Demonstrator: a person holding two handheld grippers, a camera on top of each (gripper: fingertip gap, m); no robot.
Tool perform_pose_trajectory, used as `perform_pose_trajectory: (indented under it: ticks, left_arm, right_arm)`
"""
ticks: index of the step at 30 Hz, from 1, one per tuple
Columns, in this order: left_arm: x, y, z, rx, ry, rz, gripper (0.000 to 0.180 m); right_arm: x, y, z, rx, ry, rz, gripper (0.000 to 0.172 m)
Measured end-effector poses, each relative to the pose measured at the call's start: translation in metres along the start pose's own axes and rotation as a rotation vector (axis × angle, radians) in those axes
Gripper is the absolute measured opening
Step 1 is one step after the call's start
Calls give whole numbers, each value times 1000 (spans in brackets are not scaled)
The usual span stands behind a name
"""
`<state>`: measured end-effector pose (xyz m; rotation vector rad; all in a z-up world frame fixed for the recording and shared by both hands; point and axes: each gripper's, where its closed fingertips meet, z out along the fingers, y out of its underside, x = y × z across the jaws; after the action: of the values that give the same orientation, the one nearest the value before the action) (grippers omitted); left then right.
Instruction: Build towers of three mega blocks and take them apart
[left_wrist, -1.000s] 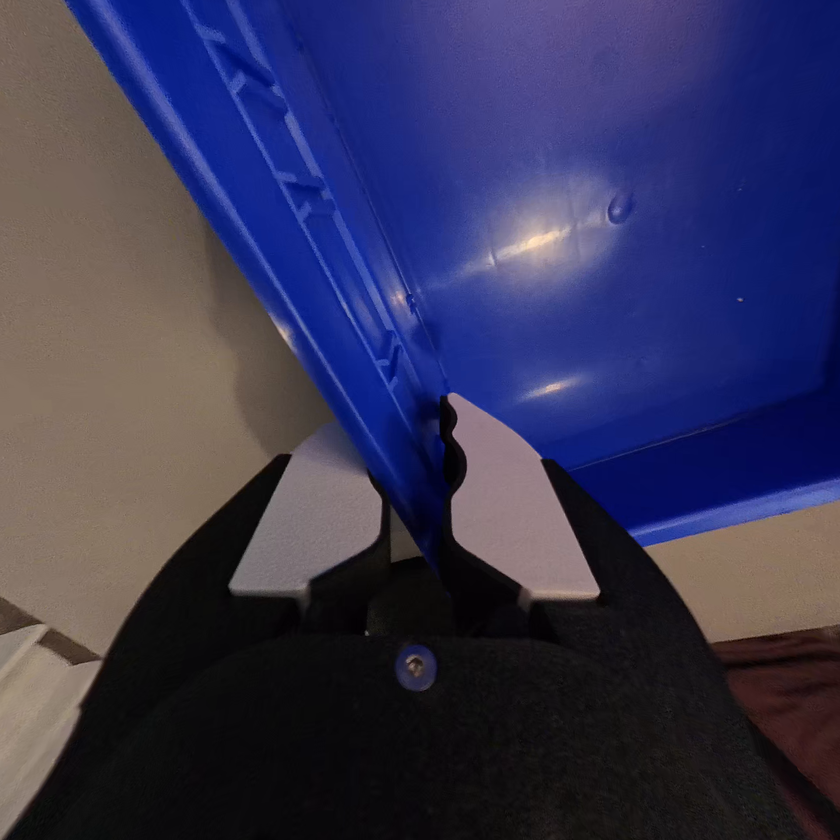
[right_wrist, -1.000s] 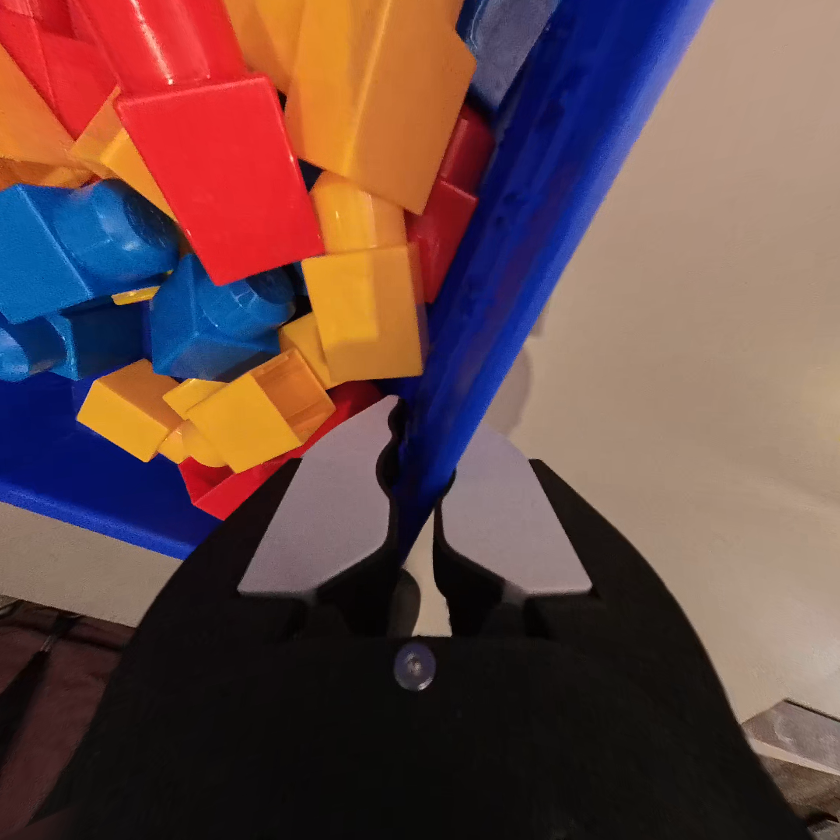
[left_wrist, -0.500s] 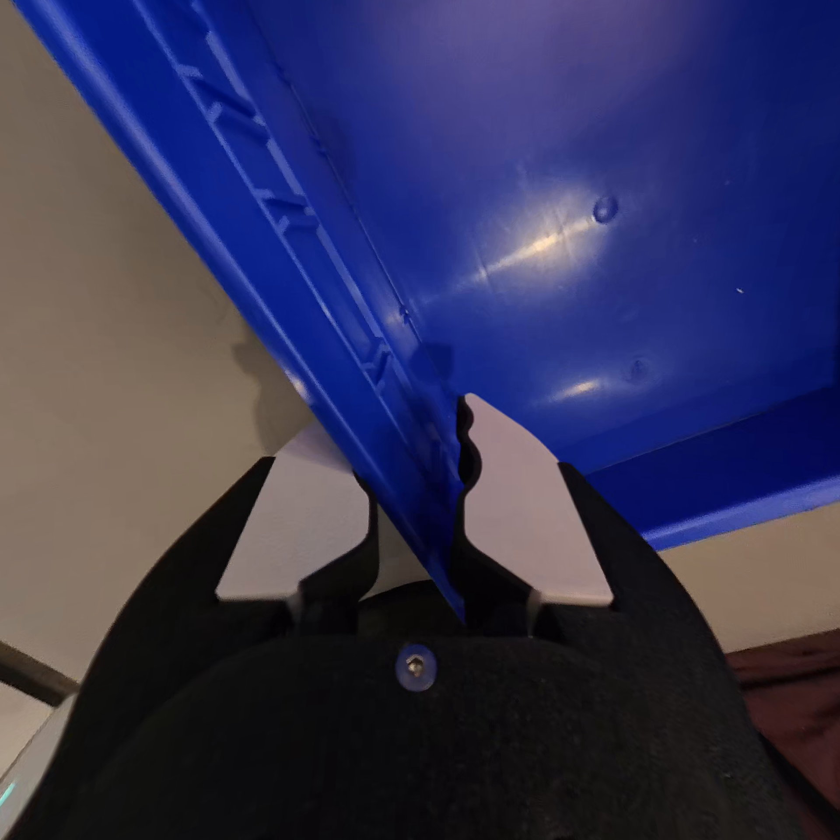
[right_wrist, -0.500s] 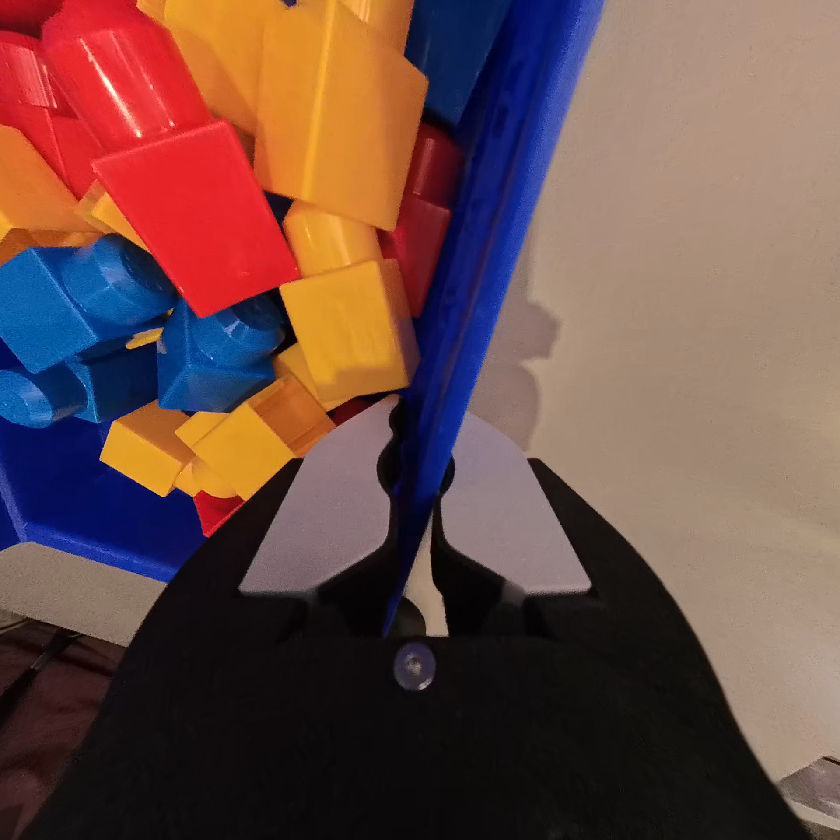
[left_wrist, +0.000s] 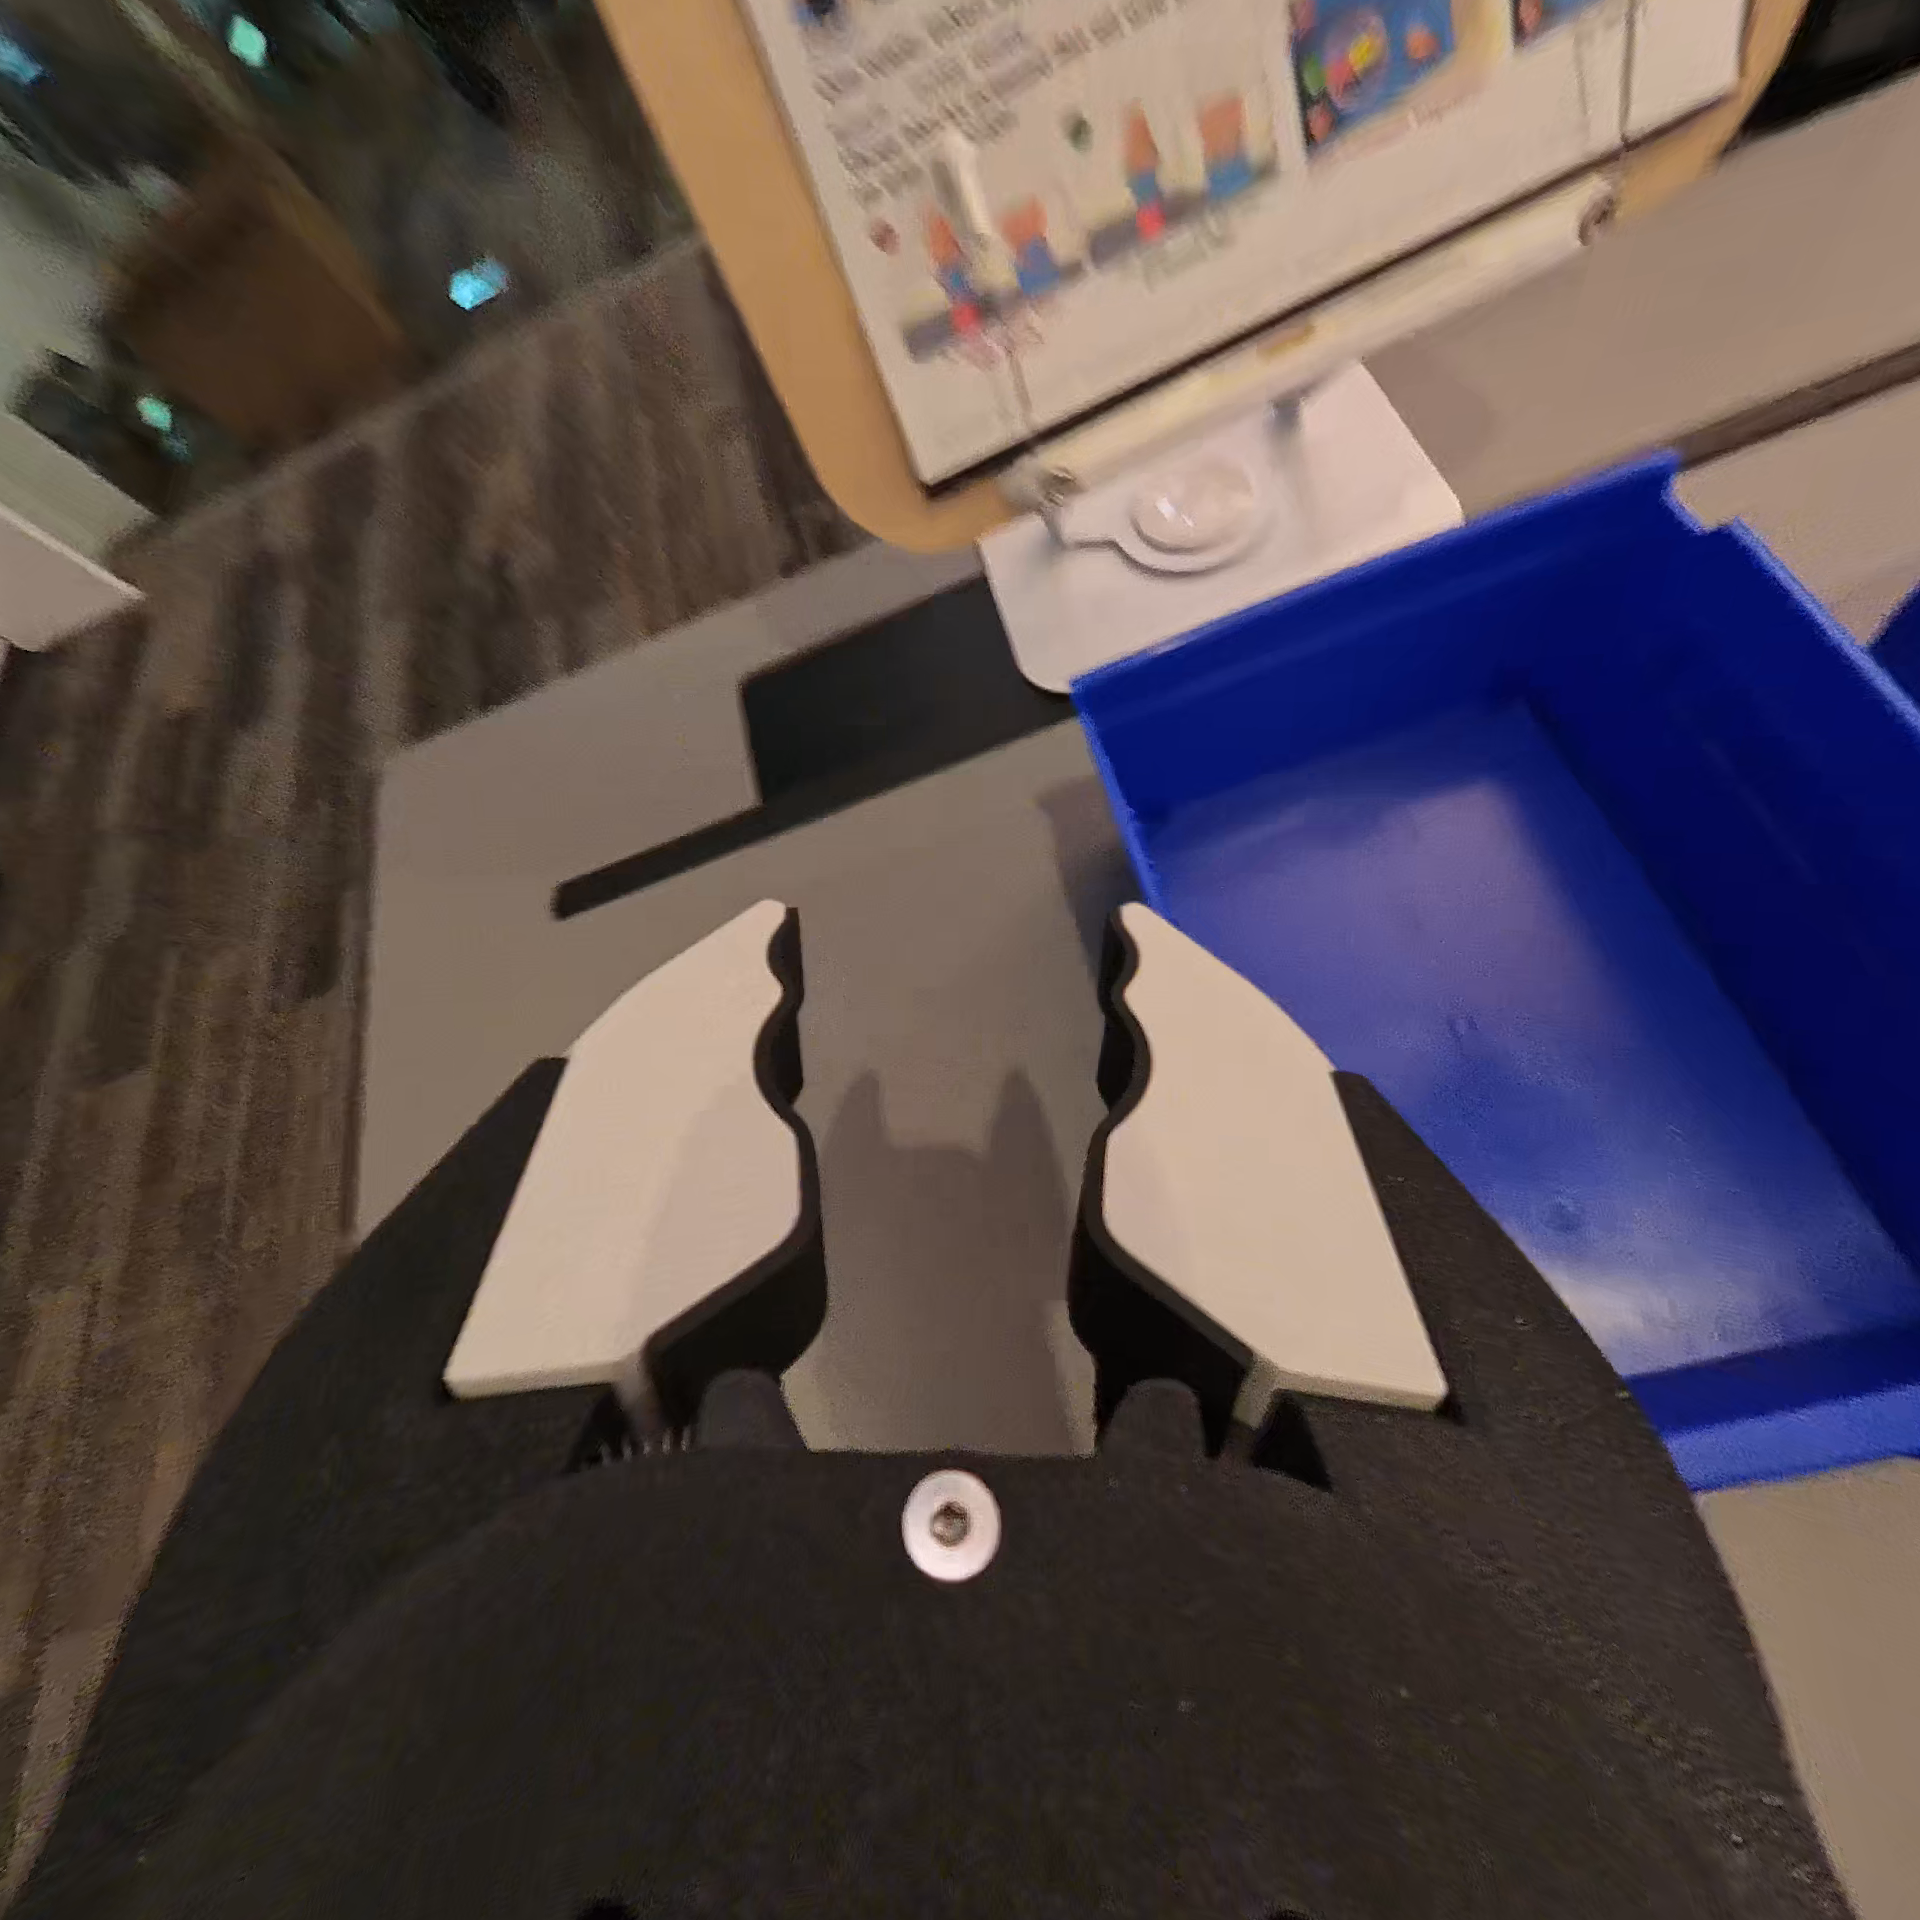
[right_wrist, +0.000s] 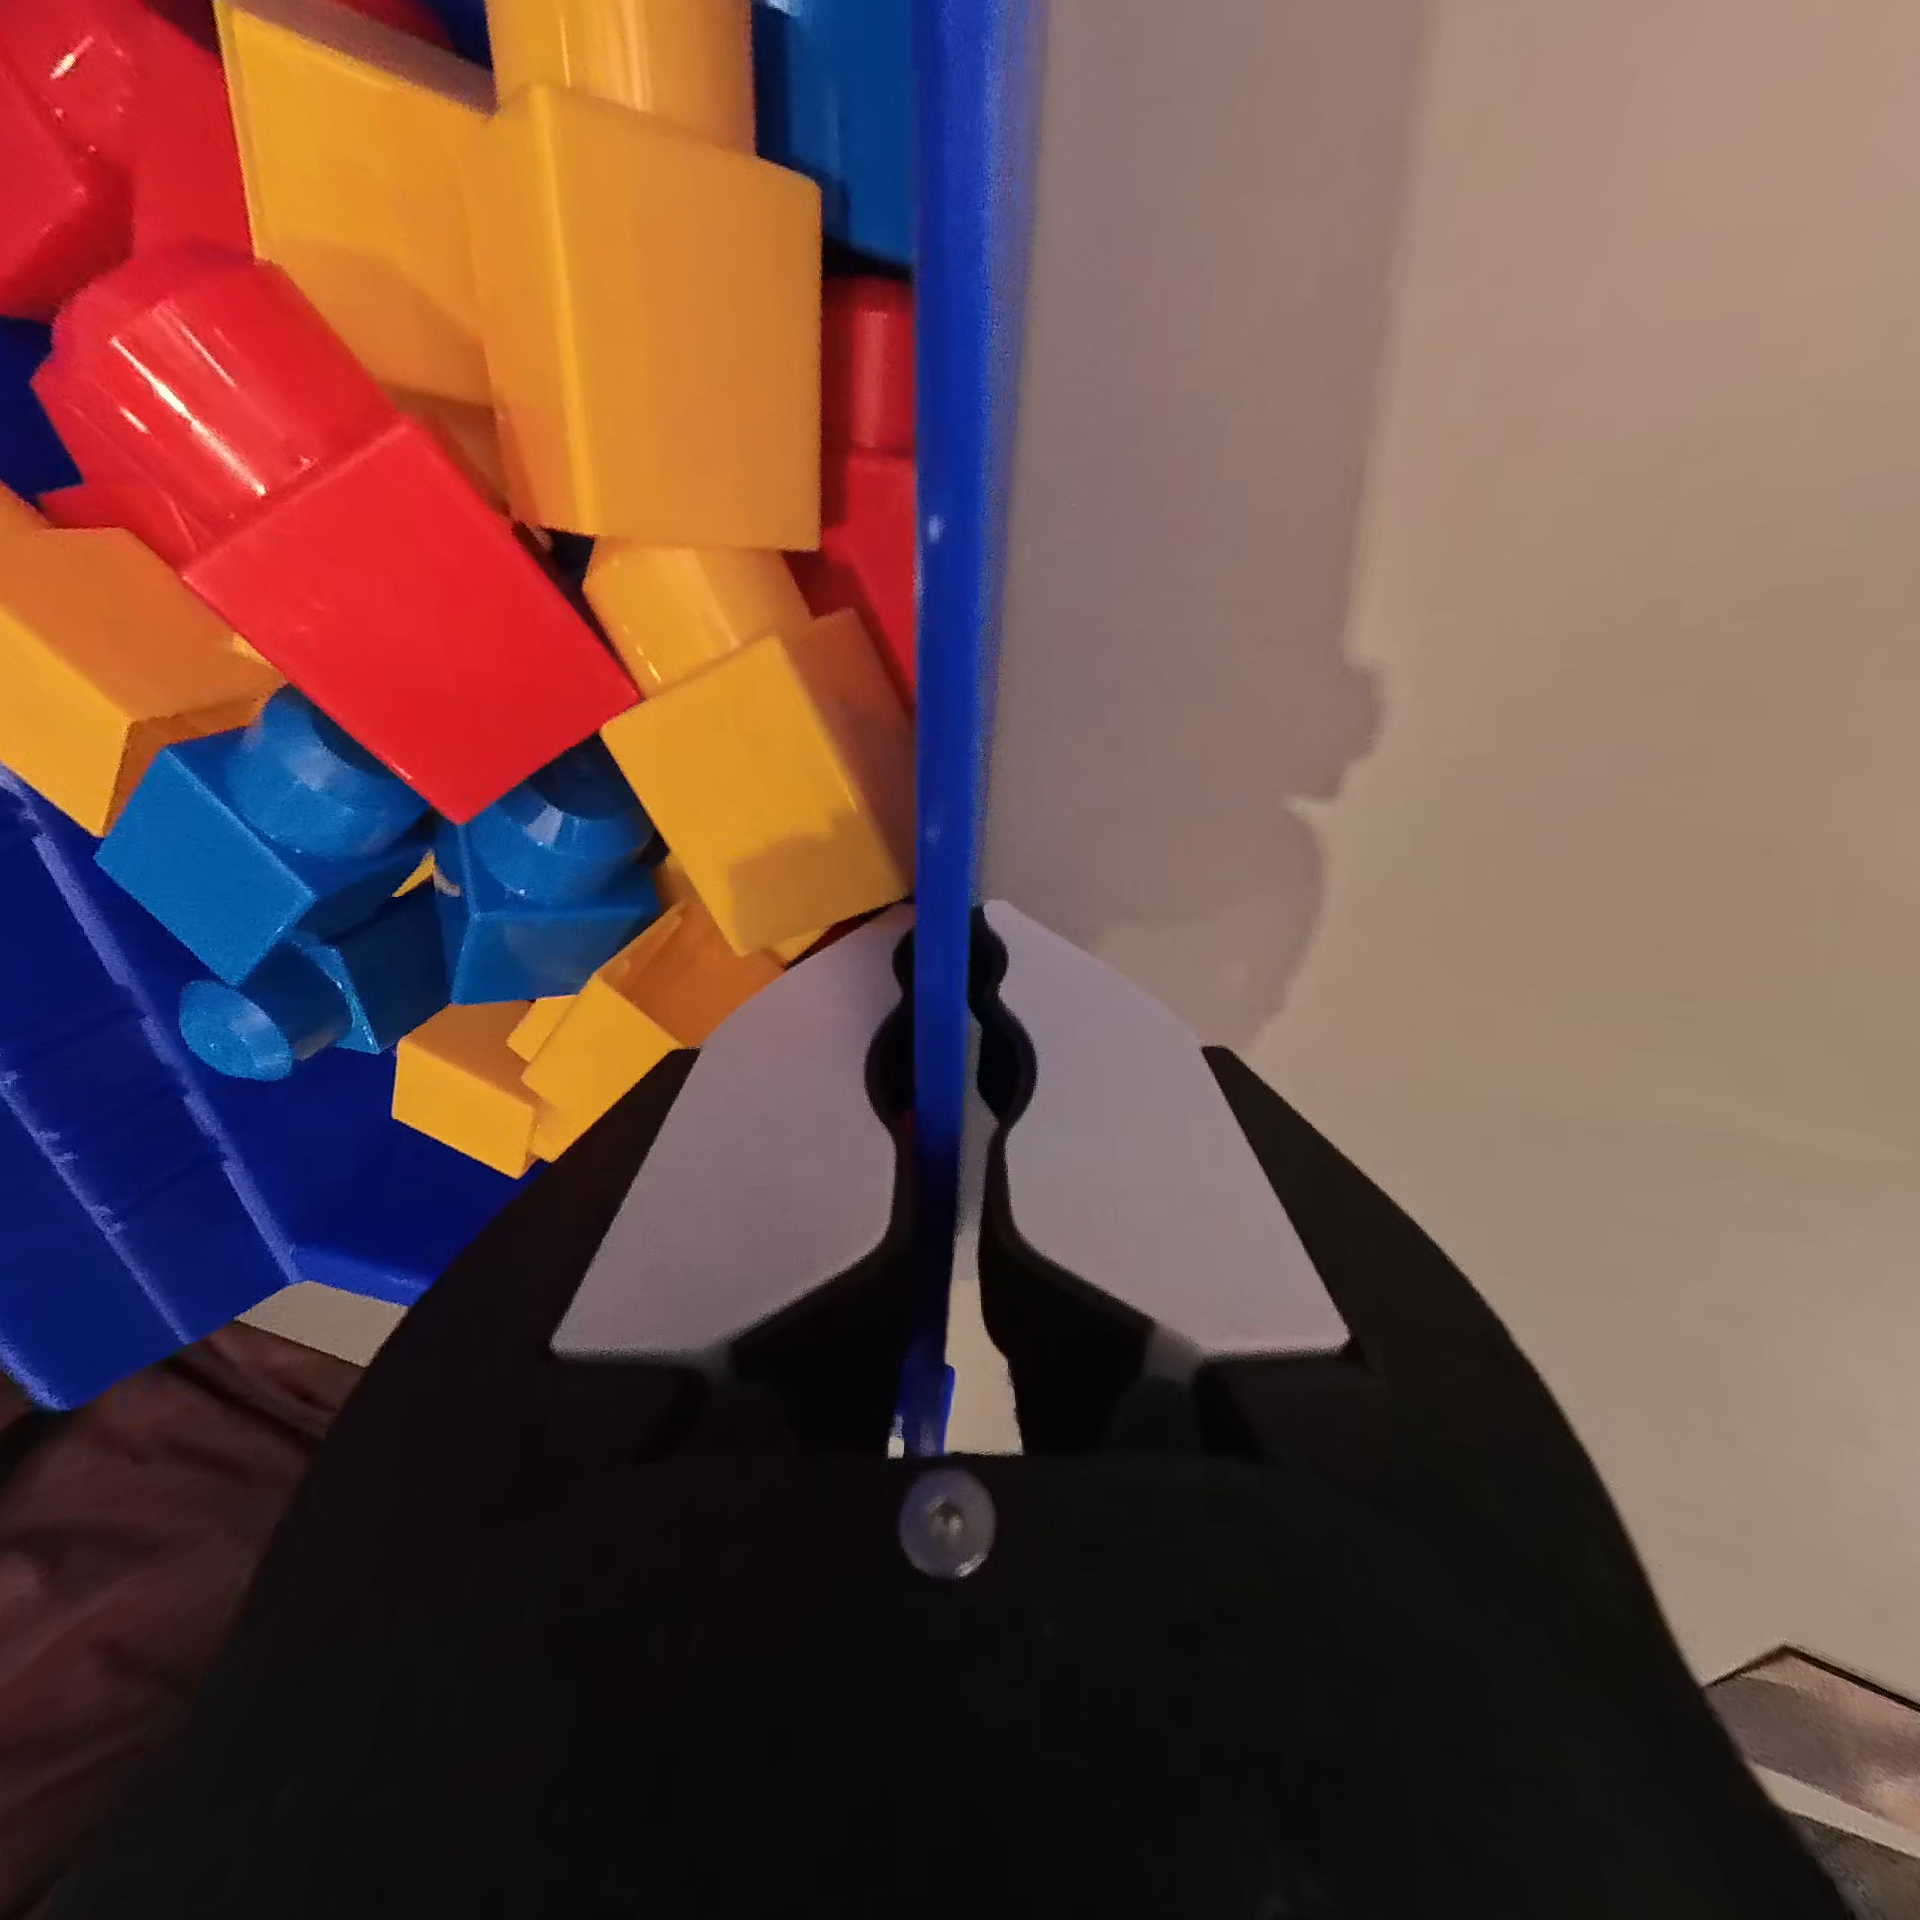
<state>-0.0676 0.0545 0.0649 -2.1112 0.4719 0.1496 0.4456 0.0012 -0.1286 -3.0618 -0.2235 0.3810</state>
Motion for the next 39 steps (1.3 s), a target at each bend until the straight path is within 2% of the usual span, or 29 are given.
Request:
perform_pose_trajectory:
  ticks: [1, 4, 6, 12, 19, 23, 27, 35, 39]
  left_arm:
    - [-9, -1, -7, 19, -26, 4, 52]
    - [-30, 0, -25, 60, -60, -31, 54]
    - [-42, -2, -36, 98, -67, -84, 61]
    - [-68, -4, -61, 188, -82, -154, 61]
    - [-74, 2, -68, 191, -52, -203, 64]
    - [-76, 3, -73, 197, -36, -218, 64]
    - [-73, 9, -86, 190, -5, -219, 64]
    - [-66, 11, -132, 275, 15, -228, 62]
    - [-59, 13, -146, 296, 26, -203, 63]
  right_arm:
    - [1, -1, -1, 15, -2, 14, 7]
    - [8, -1, -5, 83, -10, 65, 7]
    - [11, 3, -9, 98, -10, 93, 7]
    - [16, 12, -37, 119, -6, 149, 8]
    - [-29, -7, -89, 114, -15, 85, 8]
    - [-94, -39, -111, 38, 61, -66, 8]
    - [-190, -78, -107, -39, 98, -289, 8]
    - [-415, -134, -42, -130, 12, -707, 8]
    - [-513, -145, 0, -162, -40, -859, 9]
